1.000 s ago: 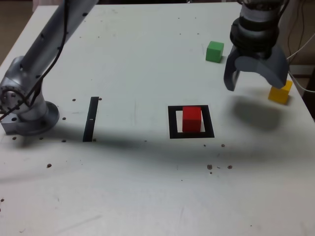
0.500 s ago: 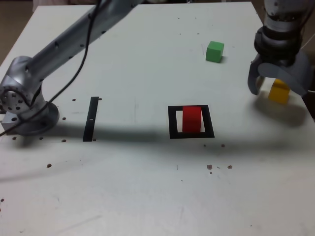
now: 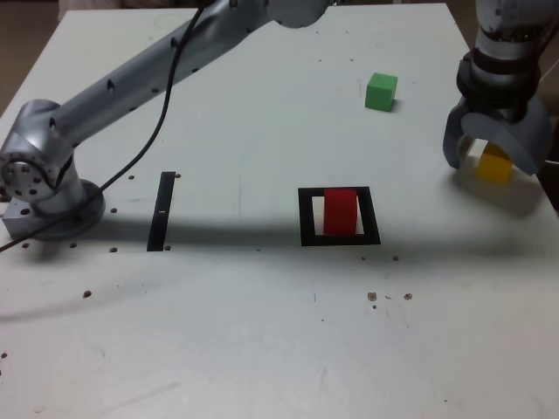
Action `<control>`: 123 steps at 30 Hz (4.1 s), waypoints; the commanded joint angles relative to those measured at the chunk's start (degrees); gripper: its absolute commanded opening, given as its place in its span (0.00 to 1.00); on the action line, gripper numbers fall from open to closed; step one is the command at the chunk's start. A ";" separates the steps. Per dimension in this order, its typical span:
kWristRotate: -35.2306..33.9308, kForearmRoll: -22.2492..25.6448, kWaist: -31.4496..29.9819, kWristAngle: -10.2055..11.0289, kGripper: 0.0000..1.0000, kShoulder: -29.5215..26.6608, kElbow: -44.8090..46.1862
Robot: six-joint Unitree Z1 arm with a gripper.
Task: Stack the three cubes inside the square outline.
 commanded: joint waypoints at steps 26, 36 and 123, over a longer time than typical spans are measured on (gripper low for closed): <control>0.11 1.32 -0.96 -1.16 0.31 1.86 -3.45; 0.02 1.87 -1.24 -0.65 0.30 1.66 -3.69; -44.12 -19.21 -12.14 -9.15 0.66 -38.28 63.62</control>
